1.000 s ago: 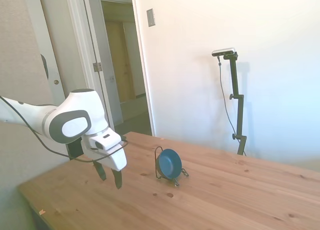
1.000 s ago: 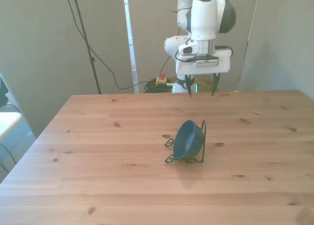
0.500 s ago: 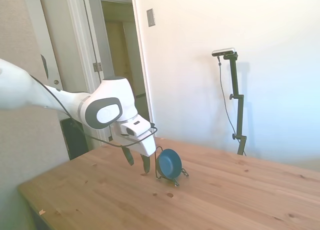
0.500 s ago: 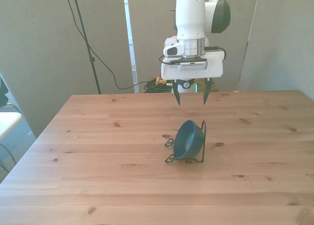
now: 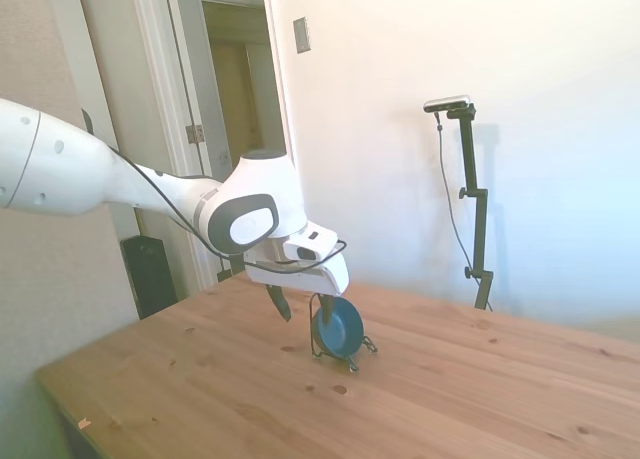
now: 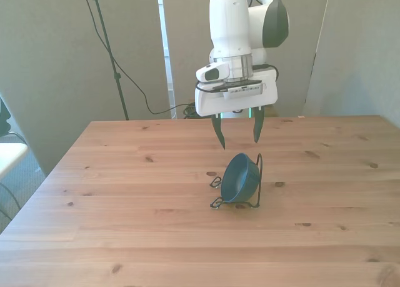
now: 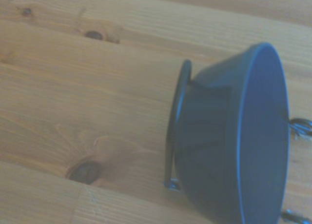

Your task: Unload the bowl

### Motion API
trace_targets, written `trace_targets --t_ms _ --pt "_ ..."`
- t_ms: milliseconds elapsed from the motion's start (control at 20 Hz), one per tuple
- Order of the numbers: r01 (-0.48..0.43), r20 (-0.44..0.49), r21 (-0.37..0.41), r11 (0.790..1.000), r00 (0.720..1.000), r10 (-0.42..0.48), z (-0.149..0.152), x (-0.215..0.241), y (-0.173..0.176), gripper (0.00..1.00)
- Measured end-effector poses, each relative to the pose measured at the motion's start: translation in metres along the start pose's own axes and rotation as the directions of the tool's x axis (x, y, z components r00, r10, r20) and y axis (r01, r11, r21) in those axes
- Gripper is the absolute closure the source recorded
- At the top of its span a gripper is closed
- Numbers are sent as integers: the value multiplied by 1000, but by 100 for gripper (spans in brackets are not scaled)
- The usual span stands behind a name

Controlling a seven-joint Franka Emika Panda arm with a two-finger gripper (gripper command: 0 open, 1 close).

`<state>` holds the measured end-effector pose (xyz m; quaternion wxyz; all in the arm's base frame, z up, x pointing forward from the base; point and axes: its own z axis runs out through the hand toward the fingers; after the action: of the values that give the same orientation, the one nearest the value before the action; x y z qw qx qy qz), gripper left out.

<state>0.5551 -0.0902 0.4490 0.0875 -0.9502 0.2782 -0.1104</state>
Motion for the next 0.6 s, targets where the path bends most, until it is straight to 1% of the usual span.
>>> trace_targets --t_ms 150,350,500,600 --pt "77 14 39 996 997 -77 10 5 -1 0" --pt "179 17 52 982 983 -180 17 10 -2 0" --pt "228 32 65 972 973 -230 22 13 -1 0" --pt "235 38 67 970 971 -238 26 15 -1 0"
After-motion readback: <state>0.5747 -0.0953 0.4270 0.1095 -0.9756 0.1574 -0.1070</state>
